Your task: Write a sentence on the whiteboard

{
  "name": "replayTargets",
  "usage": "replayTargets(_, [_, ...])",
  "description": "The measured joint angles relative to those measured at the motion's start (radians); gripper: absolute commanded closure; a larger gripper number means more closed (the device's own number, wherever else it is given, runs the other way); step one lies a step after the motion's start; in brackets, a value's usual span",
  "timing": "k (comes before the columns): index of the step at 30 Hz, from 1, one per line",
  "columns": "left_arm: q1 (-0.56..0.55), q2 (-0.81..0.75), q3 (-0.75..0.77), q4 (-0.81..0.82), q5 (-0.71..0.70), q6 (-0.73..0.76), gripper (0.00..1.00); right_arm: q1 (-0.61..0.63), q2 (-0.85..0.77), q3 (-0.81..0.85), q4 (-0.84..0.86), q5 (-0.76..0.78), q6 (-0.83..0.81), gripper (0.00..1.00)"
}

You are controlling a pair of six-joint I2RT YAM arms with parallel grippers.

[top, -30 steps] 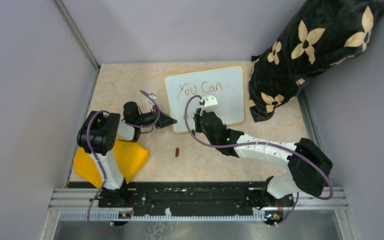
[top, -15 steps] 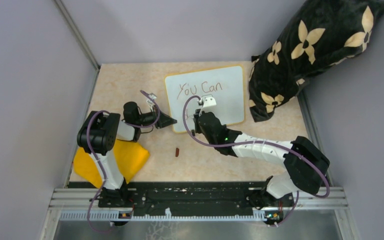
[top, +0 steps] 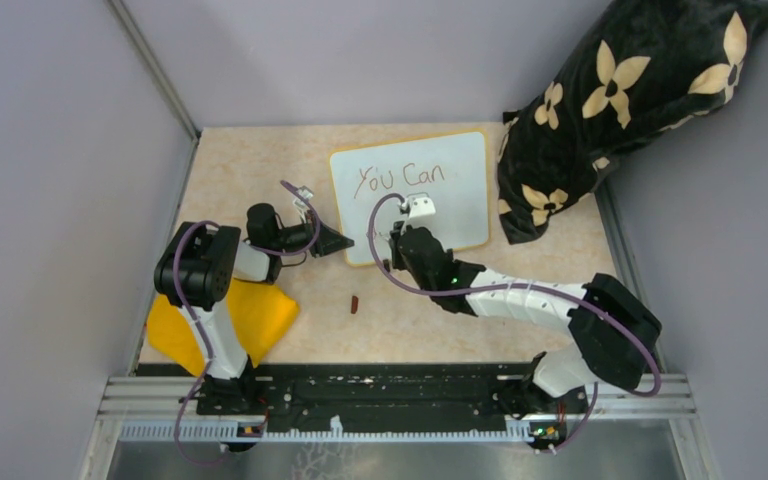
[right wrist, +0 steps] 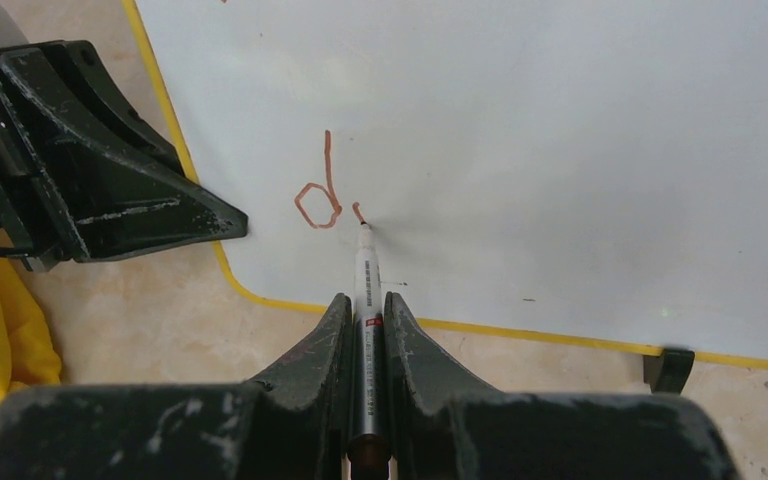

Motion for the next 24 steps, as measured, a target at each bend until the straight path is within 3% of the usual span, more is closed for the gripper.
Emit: replayTargets(24, [-0.002,-0.002,0.001,-0.003,0.0,0.003,1.0,-0.041,-0.032,0.012,-0.031,-0.012,-0.024,1.0])
